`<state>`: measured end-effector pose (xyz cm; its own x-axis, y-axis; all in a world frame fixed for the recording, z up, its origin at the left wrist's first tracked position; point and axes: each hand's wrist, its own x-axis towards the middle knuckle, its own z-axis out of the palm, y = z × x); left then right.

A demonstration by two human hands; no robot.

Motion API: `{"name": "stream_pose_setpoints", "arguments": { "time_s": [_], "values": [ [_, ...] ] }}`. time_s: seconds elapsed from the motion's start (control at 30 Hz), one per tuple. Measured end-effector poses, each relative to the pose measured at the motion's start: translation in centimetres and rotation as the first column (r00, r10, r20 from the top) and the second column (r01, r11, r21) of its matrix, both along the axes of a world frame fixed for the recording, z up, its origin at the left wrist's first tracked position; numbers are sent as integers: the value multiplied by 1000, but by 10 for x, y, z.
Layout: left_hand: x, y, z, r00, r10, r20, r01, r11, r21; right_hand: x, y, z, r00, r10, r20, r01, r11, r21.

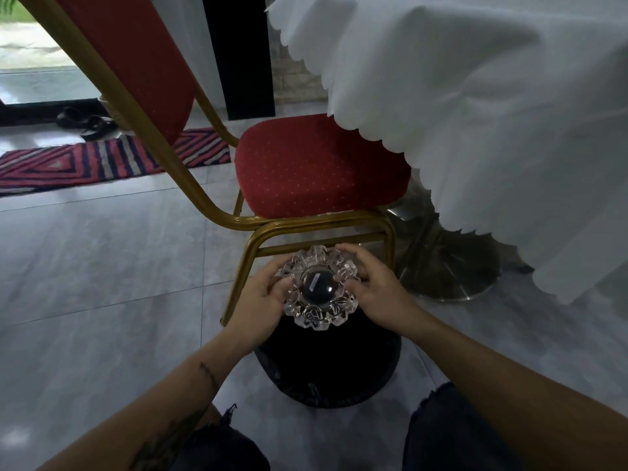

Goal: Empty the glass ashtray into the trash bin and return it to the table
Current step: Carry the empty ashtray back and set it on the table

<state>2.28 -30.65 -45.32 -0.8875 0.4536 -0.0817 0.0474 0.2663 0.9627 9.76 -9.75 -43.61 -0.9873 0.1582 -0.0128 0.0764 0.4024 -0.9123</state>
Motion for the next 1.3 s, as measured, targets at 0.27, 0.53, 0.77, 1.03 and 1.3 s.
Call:
{"name": "stream_pose_setpoints", "arguments": {
  "time_s": [0.27,0.53,0.77,1.03,1.3],
  "values": [
    [-3,0,8,974,64,218,-49,996,-72,-7,-1,7,981,-42,189,54,997,-56],
    [19,-15,149,967,185,176,-145,964,-222,-2,-26,151,941,-47,335,73,995,-67],
    [29,-26,319,969,230,84,-198,938,-285,-1,-44,302,941,-80,329,123,986,-114],
    [30,-22,474,984,169,-57,-177,963,-205,6,-41,460,946,-174,274,196,979,-55],
    [16,22,529,995,92,48,-86,989,-118,8,-4,521,928,-295,228,313,949,-45]
  ]
}}
